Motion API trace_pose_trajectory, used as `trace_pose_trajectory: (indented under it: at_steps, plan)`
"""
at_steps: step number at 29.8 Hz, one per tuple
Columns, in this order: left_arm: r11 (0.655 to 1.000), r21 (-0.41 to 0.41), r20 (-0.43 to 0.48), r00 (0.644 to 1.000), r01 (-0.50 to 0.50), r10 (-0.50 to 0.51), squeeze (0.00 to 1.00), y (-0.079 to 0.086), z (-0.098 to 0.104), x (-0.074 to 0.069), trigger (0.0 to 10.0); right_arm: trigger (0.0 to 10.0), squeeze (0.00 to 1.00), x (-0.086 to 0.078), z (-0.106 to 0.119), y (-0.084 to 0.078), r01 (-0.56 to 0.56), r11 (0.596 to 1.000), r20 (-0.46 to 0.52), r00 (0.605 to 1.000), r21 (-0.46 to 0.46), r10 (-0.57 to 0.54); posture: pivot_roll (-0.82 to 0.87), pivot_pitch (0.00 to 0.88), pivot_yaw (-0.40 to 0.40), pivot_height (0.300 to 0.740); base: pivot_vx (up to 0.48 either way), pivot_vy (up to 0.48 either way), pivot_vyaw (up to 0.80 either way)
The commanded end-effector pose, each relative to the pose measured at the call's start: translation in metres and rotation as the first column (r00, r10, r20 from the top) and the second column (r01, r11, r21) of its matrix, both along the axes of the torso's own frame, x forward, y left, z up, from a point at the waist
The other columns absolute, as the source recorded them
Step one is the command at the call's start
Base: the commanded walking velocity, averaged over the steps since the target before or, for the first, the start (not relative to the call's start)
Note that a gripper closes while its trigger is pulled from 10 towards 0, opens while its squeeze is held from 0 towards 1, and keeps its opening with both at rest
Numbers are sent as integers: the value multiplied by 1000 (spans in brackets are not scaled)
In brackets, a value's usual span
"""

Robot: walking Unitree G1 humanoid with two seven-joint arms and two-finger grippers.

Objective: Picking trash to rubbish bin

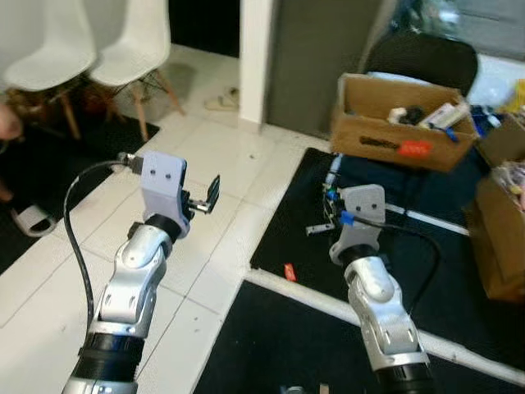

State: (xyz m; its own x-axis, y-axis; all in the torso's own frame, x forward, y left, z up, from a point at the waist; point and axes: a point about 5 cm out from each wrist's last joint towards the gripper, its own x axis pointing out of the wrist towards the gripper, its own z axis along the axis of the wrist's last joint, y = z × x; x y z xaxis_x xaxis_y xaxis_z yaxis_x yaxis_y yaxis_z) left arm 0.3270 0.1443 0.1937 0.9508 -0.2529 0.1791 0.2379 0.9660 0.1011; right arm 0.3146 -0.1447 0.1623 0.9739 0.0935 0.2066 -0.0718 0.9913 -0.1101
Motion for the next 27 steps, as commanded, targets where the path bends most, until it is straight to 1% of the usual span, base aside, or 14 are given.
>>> trace_pose_trajectory:
  at_steps: [1, 11, 18, 24, 27]
  plan:
    - [1000, 2, 4, 1000, 4, -4, 0, 2, 0, -1, 10000, 10000, 0, -1, -5, 0, 4, 1000, -20, 1000, 5, -4, -39, 130, 43, 740, 0, 0, -800]
    - [999, 4, 12, 999, 38, -38, 0, -3, 6, 4, 10000, 10000, 0, -3, -5, 2, 5, 1000, -14, 1000, 11, -5, -30, 126, 68, 740, 0, 0, -800]
    - [999, 9, -33, 999, 34, -34, 0, -1, 0, 6, 10000, 10000, 0, -4, -7, 6, 8, 1000, -16, 1000, 22, -7, -14, 134, 91, 740, 0, 0, -800]
    - [1000, 1, -57, 998, 23, -23, 0, 1, -2, 7, 10000, 10000, 0, -5, -10, 8, 8, 999, -27, 1000, 33, -7, 3, 146, 78, 740, 0, 0, -800]
    - [1000, 24, -49, 999, -7, 8, 0, 5, -2, 5, 10000, 10000, 0, -4, -11, 11, -12, 999, -36, 999, 33, 13, 28, 155, 56, 740, 0, 0, -800]
